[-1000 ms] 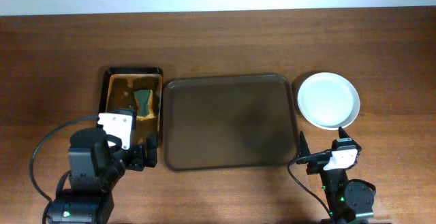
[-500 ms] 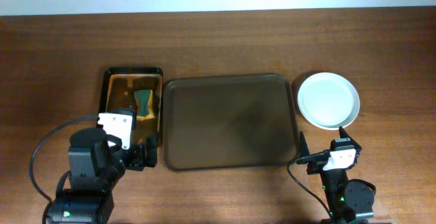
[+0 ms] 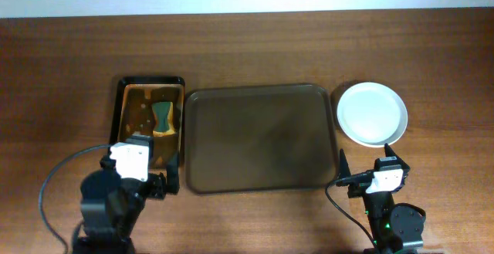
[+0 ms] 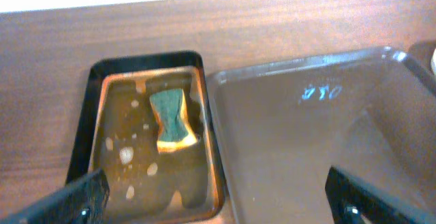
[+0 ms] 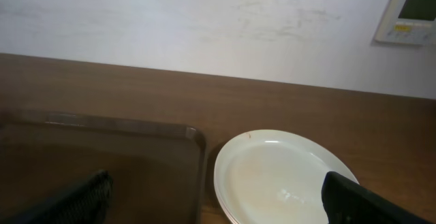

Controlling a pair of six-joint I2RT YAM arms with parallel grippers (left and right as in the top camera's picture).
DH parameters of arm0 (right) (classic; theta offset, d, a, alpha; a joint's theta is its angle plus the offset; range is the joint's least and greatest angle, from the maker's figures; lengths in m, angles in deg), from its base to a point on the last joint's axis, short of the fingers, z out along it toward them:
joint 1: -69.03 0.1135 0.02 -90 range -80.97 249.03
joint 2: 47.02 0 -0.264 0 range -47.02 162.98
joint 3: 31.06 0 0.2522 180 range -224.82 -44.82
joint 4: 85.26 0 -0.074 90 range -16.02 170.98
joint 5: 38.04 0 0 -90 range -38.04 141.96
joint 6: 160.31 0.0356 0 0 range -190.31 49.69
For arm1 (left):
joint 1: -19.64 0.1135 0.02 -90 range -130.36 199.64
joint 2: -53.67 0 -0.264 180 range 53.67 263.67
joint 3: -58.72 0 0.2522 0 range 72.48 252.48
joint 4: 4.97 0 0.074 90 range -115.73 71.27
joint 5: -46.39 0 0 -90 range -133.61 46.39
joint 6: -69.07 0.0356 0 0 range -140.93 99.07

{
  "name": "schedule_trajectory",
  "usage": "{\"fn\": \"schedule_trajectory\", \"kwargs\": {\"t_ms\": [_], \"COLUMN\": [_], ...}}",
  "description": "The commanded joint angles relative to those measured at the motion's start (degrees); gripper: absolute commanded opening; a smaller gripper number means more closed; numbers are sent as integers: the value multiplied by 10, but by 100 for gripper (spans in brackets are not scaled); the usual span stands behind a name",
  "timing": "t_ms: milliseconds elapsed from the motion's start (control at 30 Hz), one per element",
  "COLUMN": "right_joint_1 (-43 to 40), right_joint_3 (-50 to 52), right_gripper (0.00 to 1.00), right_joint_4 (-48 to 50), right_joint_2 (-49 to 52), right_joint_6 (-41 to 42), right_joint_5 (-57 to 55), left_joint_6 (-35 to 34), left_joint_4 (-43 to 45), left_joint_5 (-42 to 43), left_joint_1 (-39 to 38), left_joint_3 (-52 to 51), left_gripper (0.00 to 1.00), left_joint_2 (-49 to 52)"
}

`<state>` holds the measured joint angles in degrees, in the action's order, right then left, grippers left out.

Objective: Clean dirty plates on tray and stack at the side

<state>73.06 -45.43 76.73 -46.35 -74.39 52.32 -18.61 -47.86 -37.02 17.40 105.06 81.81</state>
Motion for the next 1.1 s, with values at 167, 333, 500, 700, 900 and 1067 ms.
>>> {"fn": "schedule_trajectory", "kwargs": {"t_ms": [167, 333, 500, 700, 900, 1067], "right_joint_1": [3, 3, 3, 3, 3, 3], "right_joint_3": [3, 3, 3, 3, 3, 3], "right_gripper": [98, 98, 98, 98, 98, 98], "right_joint_4": [-4, -4, -4, -4, -4, -4], "right_joint_2": [-5, -5, -5, -5, -5, -5], "right_joint_6": [-2, -2, -2, -2, -2, -2], "right_joint_5": [-6, -6, -7, -6, -7, -6], "left_joint_6": [-43, -41, -41, -41, -41, -41], "left_joint_4": [336, 308, 243, 243, 243, 243], "left_joint_5": [-16, -94, -59, -59, -59, -59], "left_joint_1": [2, 3, 3, 3, 3, 3], "left_joint_3": [-309, -321, -320, -320, -320, -320], "left_gripper": [100, 100, 100, 100, 100, 100], "left_joint_2": [-253, -279, -278, -278, -278, -278]}}
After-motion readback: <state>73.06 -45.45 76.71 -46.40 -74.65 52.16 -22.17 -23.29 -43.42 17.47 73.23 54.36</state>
